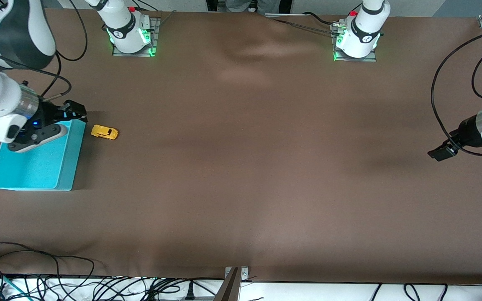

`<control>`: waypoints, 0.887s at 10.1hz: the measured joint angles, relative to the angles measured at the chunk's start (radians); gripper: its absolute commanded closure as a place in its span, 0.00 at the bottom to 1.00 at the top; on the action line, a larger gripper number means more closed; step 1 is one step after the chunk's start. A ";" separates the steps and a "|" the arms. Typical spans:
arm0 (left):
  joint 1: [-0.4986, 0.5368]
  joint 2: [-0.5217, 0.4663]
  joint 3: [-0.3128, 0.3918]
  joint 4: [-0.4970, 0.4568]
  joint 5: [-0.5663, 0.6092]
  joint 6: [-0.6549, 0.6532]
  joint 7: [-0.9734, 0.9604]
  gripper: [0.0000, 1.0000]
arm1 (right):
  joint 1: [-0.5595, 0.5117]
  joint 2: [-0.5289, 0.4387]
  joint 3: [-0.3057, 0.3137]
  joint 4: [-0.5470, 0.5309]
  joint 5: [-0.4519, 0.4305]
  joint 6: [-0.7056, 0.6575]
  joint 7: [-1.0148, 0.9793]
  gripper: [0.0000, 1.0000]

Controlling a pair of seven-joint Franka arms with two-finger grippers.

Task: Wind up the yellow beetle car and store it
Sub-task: 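Reach the right gripper toward the car while the left gripper withdraws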

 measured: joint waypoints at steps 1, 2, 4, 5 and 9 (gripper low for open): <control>-0.002 -0.007 -0.005 0.033 0.000 -0.041 0.068 0.00 | -0.020 -0.018 0.011 -0.079 0.000 0.039 -0.077 0.00; -0.005 -0.013 -0.006 0.072 0.000 -0.079 0.148 0.00 | -0.063 -0.030 0.048 -0.148 0.000 0.063 -0.169 0.00; -0.005 -0.014 -0.006 0.126 0.000 -0.128 0.236 0.00 | -0.143 -0.037 0.128 -0.240 0.000 0.145 -0.349 0.00; -0.005 -0.014 -0.007 0.140 0.000 -0.136 0.251 0.00 | -0.176 -0.039 0.156 -0.292 -0.005 0.228 -0.449 0.00; -0.006 -0.041 -0.030 0.150 0.000 -0.153 0.340 0.00 | -0.256 -0.021 0.198 -0.457 -0.100 0.514 -0.752 0.00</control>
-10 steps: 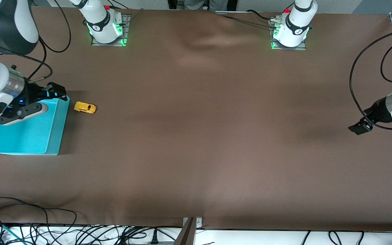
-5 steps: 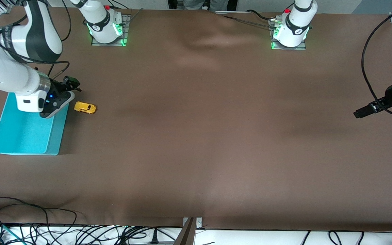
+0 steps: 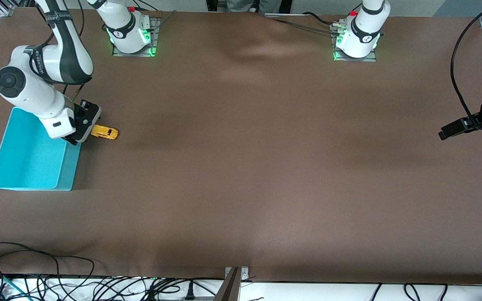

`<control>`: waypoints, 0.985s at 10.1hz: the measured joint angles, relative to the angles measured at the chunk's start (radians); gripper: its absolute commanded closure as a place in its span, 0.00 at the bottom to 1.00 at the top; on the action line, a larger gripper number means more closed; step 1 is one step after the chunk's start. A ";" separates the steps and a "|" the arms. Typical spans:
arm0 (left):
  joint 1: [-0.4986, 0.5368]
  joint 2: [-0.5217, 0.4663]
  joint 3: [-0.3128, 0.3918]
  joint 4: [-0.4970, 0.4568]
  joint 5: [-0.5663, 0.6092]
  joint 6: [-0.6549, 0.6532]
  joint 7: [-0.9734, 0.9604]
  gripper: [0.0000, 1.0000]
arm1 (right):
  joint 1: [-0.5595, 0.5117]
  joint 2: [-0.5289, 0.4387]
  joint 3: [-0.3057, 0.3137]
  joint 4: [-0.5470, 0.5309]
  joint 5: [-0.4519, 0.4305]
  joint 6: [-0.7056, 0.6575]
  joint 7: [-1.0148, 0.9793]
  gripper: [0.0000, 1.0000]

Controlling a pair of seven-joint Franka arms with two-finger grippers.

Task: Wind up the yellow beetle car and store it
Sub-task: 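Reach the right gripper toward the car while the left gripper withdraws, then close the right gripper around the yellow car beside the bin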

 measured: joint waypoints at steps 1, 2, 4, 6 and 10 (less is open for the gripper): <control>-0.001 -0.022 -0.010 -0.018 0.000 -0.007 0.011 0.00 | -0.001 0.010 0.005 -0.014 -0.008 0.031 -0.037 0.00; -0.001 -0.048 -0.021 -0.052 0.000 -0.008 0.014 0.00 | -0.001 0.018 0.014 -0.040 -0.019 0.085 -0.052 0.00; -0.002 -0.090 -0.026 -0.115 -0.017 -0.002 0.021 0.01 | -0.002 0.029 0.022 -0.105 -0.051 0.187 -0.055 0.00; -0.001 -0.119 -0.027 -0.160 -0.030 0.003 0.027 0.00 | -0.034 0.074 0.023 -0.127 -0.065 0.257 -0.096 0.00; -0.002 -0.132 -0.027 -0.177 -0.030 0.016 0.029 0.00 | -0.098 0.161 0.023 -0.127 -0.068 0.329 -0.149 0.00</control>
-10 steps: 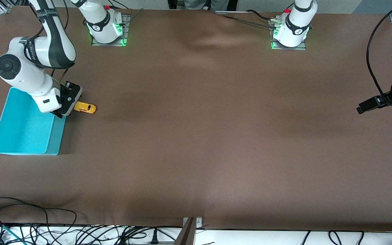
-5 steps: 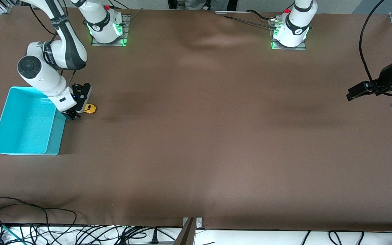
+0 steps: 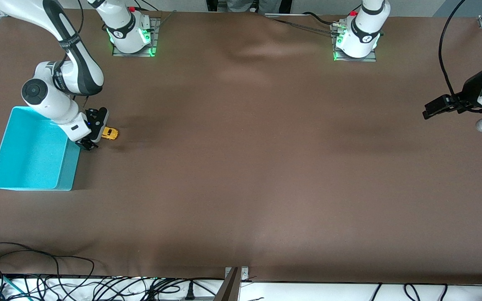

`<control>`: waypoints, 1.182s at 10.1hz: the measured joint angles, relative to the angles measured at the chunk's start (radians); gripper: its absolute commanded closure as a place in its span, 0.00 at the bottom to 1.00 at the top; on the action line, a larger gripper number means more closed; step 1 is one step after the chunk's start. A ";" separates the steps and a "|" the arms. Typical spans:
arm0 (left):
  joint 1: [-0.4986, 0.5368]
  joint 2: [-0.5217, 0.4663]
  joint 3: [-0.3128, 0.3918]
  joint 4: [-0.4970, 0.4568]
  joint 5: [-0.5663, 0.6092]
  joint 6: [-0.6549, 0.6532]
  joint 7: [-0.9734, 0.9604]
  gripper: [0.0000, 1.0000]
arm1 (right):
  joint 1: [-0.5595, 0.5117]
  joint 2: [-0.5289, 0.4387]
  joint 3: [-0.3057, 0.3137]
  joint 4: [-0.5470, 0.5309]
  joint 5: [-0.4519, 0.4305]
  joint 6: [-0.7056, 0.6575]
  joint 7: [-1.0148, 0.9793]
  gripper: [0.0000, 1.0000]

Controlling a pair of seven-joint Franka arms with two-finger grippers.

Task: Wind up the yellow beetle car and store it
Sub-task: 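Close the right gripper around the yellow car beside the bin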

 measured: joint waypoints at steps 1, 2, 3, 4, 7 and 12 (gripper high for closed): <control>0.000 0.000 0.000 0.000 0.000 0.000 0.000 0.00 | -0.003 0.014 0.000 0.000 0.000 0.001 0.000 0.00; 0.001 0.000 0.000 -0.001 0.000 0.001 0.000 0.00 | -0.006 0.028 0.000 -0.001 0.000 0.002 0.000 0.00; 0.001 0.001 0.000 -0.001 0.000 0.002 0.000 0.00 | -0.010 0.041 0.000 -0.003 0.000 0.004 0.000 0.00; 0.001 0.002 0.000 -0.001 0.000 0.004 0.000 0.00 | -0.016 0.051 0.000 -0.010 0.000 0.009 -0.001 0.00; 0.001 0.005 0.000 -0.001 0.000 0.005 0.001 0.00 | -0.033 0.055 0.000 -0.027 0.000 0.020 -0.010 0.46; 0.001 0.013 0.000 -0.001 0.000 0.005 0.003 0.00 | -0.034 0.050 0.001 -0.029 -0.001 0.020 -0.019 1.00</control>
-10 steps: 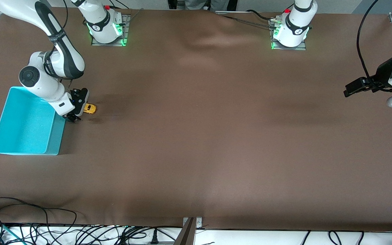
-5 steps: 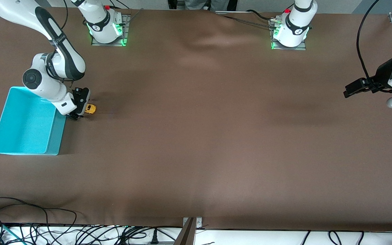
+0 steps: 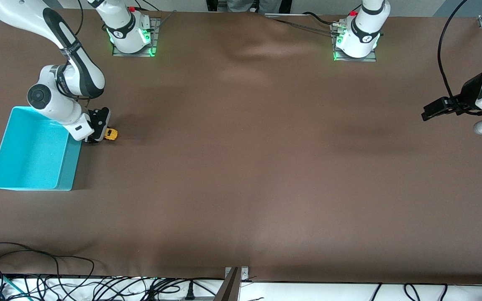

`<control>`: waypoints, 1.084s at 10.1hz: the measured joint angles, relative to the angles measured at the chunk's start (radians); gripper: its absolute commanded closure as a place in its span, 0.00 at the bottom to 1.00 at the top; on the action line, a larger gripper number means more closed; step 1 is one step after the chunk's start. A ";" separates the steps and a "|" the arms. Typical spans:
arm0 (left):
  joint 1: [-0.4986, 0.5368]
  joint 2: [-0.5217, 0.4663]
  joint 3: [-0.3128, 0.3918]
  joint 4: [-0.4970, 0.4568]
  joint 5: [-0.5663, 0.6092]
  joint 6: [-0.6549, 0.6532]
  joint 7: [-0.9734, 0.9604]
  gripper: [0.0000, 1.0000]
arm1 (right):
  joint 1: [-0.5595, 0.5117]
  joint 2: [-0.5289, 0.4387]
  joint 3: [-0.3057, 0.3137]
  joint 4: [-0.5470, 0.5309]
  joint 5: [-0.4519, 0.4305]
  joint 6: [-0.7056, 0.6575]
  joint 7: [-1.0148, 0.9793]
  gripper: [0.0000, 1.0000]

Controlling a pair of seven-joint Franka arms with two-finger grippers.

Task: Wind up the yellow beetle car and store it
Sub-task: 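Lift the car with the right gripper and carry it over the bin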

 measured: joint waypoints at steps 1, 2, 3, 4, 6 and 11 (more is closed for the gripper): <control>0.000 0.003 0.000 0.000 0.000 0.000 0.001 0.00 | -0.001 -0.009 0.005 0.001 -0.002 -0.004 -0.009 1.00; 0.000 0.004 0.000 0.000 0.000 0.000 0.009 0.00 | -0.003 -0.032 0.020 0.004 -0.003 -0.029 -0.017 1.00; 0.000 0.005 0.000 0.000 0.000 0.000 0.018 0.00 | -0.004 -0.075 0.045 0.010 -0.003 -0.088 -0.018 1.00; 0.000 0.005 -0.001 0.000 0.000 0.000 0.023 0.00 | -0.004 -0.130 0.072 0.017 -0.003 -0.158 -0.018 1.00; -0.001 0.005 -0.028 0.003 0.000 0.000 0.028 0.00 | -0.004 -0.245 0.108 0.024 -0.003 -0.278 -0.019 1.00; 0.000 0.004 -0.043 0.003 0.000 0.000 0.029 0.00 | -0.102 -0.356 0.114 0.062 0.035 -0.463 -0.306 1.00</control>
